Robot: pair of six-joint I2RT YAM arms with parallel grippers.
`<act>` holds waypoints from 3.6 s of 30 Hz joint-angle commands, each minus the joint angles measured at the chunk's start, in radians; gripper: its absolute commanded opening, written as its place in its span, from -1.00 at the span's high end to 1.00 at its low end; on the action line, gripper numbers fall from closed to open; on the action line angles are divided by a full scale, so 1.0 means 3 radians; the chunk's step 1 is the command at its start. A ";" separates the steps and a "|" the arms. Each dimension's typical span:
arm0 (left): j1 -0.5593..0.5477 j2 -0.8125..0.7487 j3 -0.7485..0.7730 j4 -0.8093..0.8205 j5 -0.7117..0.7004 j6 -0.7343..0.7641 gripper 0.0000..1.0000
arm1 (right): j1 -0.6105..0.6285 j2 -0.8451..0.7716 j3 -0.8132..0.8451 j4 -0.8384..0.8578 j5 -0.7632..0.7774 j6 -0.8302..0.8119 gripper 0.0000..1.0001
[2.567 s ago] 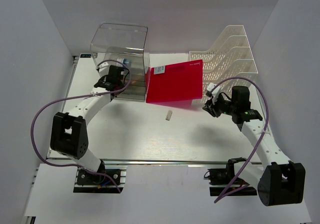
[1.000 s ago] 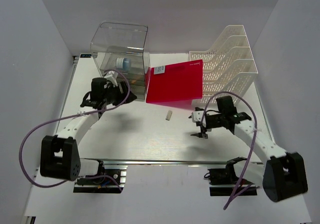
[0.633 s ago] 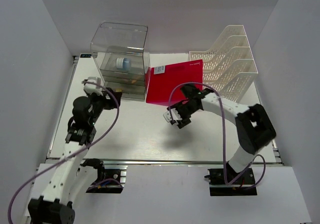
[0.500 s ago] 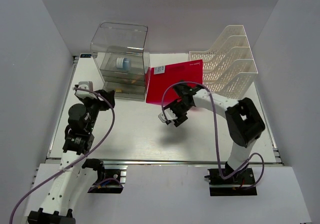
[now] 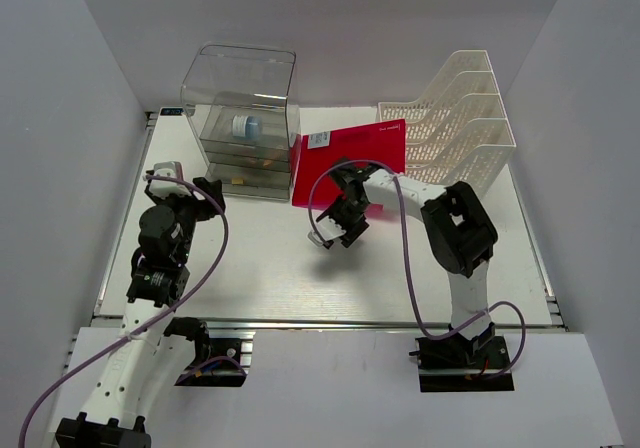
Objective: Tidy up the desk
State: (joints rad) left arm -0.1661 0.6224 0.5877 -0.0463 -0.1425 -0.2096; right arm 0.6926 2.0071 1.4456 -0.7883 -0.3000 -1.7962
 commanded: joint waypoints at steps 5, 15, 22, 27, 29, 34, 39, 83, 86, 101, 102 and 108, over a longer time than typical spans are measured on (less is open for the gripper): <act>-0.0009 -0.0060 0.0005 -0.0009 -0.0098 0.0024 -0.67 | 0.0151 0.0207 0.0243 -0.0266 0.0177 -0.0287 -0.20; 0.0022 -0.0198 -0.0046 0.0006 -0.0271 0.0008 -0.66 | 0.0289 0.0524 0.0310 -0.0552 0.0315 -0.0236 0.24; 0.0022 -0.0254 -0.0062 0.0011 -0.0348 -0.0007 -0.67 | 0.0330 0.0408 -0.0078 -0.0319 0.0147 0.0152 0.79; 0.0022 -0.0295 -0.0072 0.0006 -0.0532 -0.0073 -0.67 | 0.0345 0.0060 0.0018 0.0157 -0.0308 0.1209 1.00; 0.0022 -0.0321 -0.0092 0.0027 -0.0553 -0.0073 -0.67 | 0.0376 -0.0017 0.0191 0.0372 -0.0390 0.1689 1.00; 0.0022 -0.0392 -0.0123 0.0047 -0.0655 -0.0078 -0.68 | 0.0509 -0.0018 0.0642 0.0832 -0.0157 0.2575 1.00; 0.0053 -0.0438 -0.0144 0.0032 -0.0798 -0.0119 -0.70 | 0.0611 0.0197 0.1066 0.1589 0.0340 0.3419 1.00; 0.0053 -0.0423 -0.0154 0.0042 -0.0783 -0.0130 -0.72 | 0.0683 0.0831 0.1512 0.1794 -0.0457 0.3288 1.00; 0.0053 -0.0428 -0.0149 0.0047 -0.0788 -0.0130 -0.72 | 0.0703 0.0938 0.1506 0.1957 -0.0136 0.3338 1.00; 0.0053 -0.0408 -0.0159 0.0047 -0.0773 -0.0119 -0.72 | 0.0678 0.1123 0.1328 0.2842 0.1189 0.3518 1.00; 0.0053 -0.0408 -0.0154 0.0047 -0.0783 -0.0124 -0.72 | 0.0673 0.1118 0.1322 0.2848 0.1199 0.3528 1.00; 0.0053 -0.0408 -0.0159 0.0052 -0.0778 -0.0119 -0.72 | 0.0683 0.0974 0.1297 0.3001 0.1251 0.3732 1.00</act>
State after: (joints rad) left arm -0.1551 0.5022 0.5484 -0.0425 -0.3801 -0.2447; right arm 0.8951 2.3318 1.8339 0.0265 0.0456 -0.7235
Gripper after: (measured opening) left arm 0.856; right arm 0.019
